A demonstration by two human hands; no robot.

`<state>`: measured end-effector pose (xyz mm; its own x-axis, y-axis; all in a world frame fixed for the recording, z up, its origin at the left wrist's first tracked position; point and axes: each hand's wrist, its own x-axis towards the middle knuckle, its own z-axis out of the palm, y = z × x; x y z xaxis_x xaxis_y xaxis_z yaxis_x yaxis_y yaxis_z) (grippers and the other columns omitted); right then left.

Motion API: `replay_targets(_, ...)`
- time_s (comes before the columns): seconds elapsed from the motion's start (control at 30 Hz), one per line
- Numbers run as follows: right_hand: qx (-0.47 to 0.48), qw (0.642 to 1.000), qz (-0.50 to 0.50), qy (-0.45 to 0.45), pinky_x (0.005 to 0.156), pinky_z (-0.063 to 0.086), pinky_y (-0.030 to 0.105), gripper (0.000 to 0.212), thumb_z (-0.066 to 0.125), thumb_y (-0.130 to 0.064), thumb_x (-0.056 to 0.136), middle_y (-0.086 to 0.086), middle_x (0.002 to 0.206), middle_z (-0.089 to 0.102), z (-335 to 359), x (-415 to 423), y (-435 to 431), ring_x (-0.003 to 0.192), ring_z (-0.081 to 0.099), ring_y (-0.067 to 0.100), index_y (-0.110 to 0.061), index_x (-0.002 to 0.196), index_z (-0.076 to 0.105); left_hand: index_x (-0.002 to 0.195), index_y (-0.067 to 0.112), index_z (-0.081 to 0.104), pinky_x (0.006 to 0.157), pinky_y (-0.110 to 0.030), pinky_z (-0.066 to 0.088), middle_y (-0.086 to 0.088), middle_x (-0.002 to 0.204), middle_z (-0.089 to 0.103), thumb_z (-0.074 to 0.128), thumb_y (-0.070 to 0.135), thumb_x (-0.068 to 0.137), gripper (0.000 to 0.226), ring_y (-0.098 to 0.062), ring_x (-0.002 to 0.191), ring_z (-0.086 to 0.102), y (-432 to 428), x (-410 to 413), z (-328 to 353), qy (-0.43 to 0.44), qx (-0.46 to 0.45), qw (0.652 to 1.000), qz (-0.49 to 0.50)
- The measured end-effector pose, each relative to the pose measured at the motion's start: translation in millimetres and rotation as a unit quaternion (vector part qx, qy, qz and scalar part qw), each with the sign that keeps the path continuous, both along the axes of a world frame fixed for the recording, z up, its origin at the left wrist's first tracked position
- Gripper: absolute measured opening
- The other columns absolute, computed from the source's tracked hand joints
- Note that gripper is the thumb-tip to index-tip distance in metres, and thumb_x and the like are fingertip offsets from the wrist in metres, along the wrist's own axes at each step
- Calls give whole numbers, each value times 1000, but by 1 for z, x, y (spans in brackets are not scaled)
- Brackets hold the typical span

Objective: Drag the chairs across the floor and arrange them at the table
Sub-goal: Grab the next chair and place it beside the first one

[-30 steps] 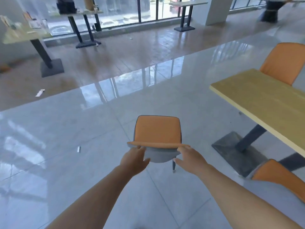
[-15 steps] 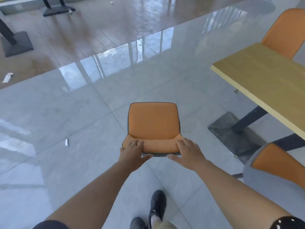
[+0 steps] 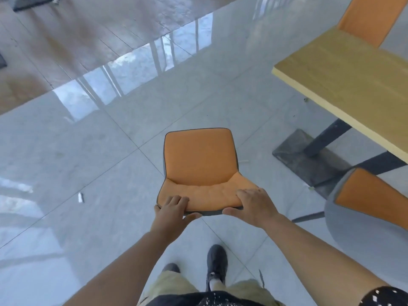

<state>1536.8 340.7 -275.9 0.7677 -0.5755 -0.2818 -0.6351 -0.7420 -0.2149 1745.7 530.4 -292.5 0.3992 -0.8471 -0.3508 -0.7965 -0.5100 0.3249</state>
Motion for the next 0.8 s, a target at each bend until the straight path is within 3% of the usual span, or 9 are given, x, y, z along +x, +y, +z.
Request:
replay_targets(0.17, -10, 998, -65, -13, 72, 34, 33, 72, 32, -95, 69, -15, 60, 35, -3, -15, 35, 63, 43, 14, -23, 69, 38, 127, 29, 49, 97, -49, 36, 12, 123, 55, 11, 84, 75, 85, -16, 121, 46, 1, 12, 1, 2, -8, 997, -81)
replay_targets(0.33, -30, 989, -147, -11, 66, 32, 31, 70, 33, -93, 70, -15, 56, 30, 0, -51, 53, 57, 40, 13, -23, 67, 35, 121, 27, 51, 93, -47, 37, 9, 119, 57, 11, 83, 76, 82, -18, 116, 47, -22, -2, 1, 9, -5, 984, -175)
replay_targets(0.5, -46, 970, -240, 6, 60, 30, 28, 71, 31, -95, 68, -11, 54, 36, 2, -85, 77, 51, 37, 10, -24, 63, 35, 110, 26, 53, 94, -48, 38, 8, 113, 57, 13, 85, 75, 80, -18, 115, 46, -56, -17, 1, 14, -14, 960, -279)
replay_targets(0.63, -56, 946, -319, 25, 59, 34, 28, 76, 30, -96, 67, -8, 60, 50, 0, -113, 86, 56, 49, 12, -22, 70, 49, 107, 25, 52, 91, -46, 37, 8, 112, 56, 15, 85, 75, 77, -18, 114, 47, -86, -42, 1, 19, -29, 938, -344)
replay_targets(0.8, -56, 921, -386, 11, 58, 35, 29, 73, 33, -94, 67, -10, 56, 43, 2, -139, 76, 54, 45, 10, -23, 66, 44, 113, 27, 50, 95, -49, 39, 9, 119, 55, 11, 86, 75, 80, -18, 120, 46, -132, -68, 2, 9, -27, 913, -407)
